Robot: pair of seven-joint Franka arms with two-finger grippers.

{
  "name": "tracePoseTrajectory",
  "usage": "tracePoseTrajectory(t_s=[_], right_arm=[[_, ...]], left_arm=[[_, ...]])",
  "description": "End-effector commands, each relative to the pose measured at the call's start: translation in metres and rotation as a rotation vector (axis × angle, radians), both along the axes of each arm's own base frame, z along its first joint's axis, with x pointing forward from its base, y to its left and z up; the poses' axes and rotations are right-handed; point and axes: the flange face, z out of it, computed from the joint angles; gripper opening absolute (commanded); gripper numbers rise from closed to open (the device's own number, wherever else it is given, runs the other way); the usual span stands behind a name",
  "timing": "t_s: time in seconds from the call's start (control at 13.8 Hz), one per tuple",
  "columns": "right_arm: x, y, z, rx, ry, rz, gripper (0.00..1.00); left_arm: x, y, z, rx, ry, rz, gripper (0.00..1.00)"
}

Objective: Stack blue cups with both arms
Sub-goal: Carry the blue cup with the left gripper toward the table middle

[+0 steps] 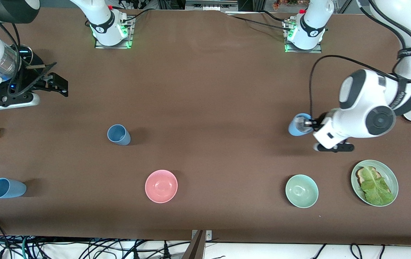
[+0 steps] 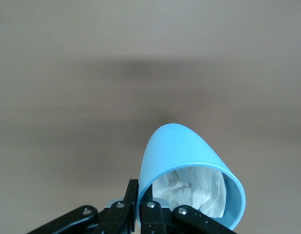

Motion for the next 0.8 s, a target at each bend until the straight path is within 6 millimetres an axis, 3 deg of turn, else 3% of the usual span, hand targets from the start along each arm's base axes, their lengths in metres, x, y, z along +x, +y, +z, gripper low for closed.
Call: tracePoseTrajectory(t_s=[0.0,0.22,0.36,0.51,0.73], right_arm=[[-0.003,-0.001,0.003,0.037,-0.011,0.021,1.0],[-0.001,-0.001,0.0,0.048,-0.012,0.025,1.0],[-0.001,0.0,-0.004,0.048,-0.013,0.026,1.0],[-0.001,0.0,-0.004,0.048,-0.013,0.026,1.0],[-0.001,0.002,-0.003,0.048,-0.016,0.029,1.0]], left_arm=[[-0.017,-0.069,0.009,-0.021,0.033,0.09,0.0],[-0.047,-0.154,0.01,0.011,0.013,0.142,0.0],[-0.06,-0.202,-0.006,-0.018,0.001,0.205,0.0],[-0.063,-0.226,-0.035,-0.04,-0.009,0.218,0.0],[-0.051,-0.229,-0.061,-0.076,-0.042,0.243,0.0]])
